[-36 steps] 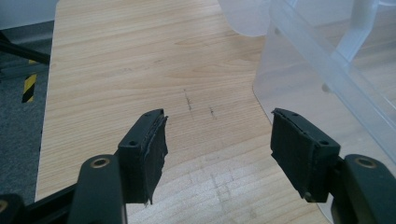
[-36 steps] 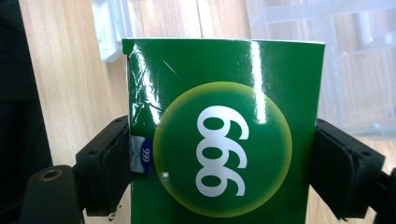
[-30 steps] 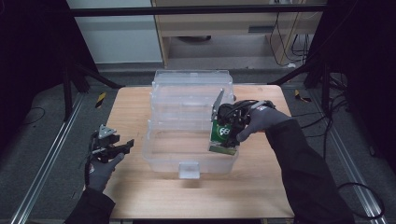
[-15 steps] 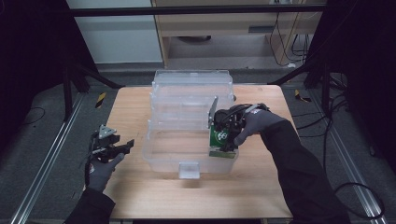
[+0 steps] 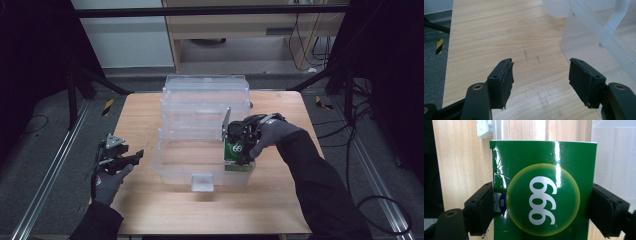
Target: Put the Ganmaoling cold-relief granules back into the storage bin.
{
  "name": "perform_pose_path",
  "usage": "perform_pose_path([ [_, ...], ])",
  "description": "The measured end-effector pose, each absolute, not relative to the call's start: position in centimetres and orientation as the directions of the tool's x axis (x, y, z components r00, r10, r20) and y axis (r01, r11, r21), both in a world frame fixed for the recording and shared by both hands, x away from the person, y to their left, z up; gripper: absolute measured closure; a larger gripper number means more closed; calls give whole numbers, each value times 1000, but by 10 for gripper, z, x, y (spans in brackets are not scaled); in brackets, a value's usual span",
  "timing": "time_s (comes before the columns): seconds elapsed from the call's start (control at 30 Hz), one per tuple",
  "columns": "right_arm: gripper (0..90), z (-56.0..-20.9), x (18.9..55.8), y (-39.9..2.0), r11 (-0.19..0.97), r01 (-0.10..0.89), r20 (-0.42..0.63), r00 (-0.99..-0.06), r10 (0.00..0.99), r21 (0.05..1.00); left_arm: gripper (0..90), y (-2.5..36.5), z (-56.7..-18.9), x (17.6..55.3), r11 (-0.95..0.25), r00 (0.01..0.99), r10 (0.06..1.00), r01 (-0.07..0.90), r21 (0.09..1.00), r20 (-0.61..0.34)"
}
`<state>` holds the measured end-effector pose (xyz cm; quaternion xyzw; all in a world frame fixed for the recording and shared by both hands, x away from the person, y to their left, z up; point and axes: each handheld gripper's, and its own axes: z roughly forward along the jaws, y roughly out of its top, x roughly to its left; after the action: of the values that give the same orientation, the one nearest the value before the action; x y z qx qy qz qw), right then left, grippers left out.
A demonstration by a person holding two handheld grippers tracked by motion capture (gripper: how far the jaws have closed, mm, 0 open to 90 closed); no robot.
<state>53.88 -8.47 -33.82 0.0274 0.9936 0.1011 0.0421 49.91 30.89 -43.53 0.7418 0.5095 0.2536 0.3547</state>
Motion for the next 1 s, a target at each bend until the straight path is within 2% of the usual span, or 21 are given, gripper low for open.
perform_pose_path([
  [0.77, 176, -342, 537, -84, 976, 4, -90, -996, 24, 217, 352, 308, -436, 500, -235, 355, 935, 579, 781, 18],
  [1.0, 175, -357, 538, -80, 985, -9, -91, -996, 7, 173, 352, 309, -436, 500, -238, 356, 934, 579, 780, 21],
])
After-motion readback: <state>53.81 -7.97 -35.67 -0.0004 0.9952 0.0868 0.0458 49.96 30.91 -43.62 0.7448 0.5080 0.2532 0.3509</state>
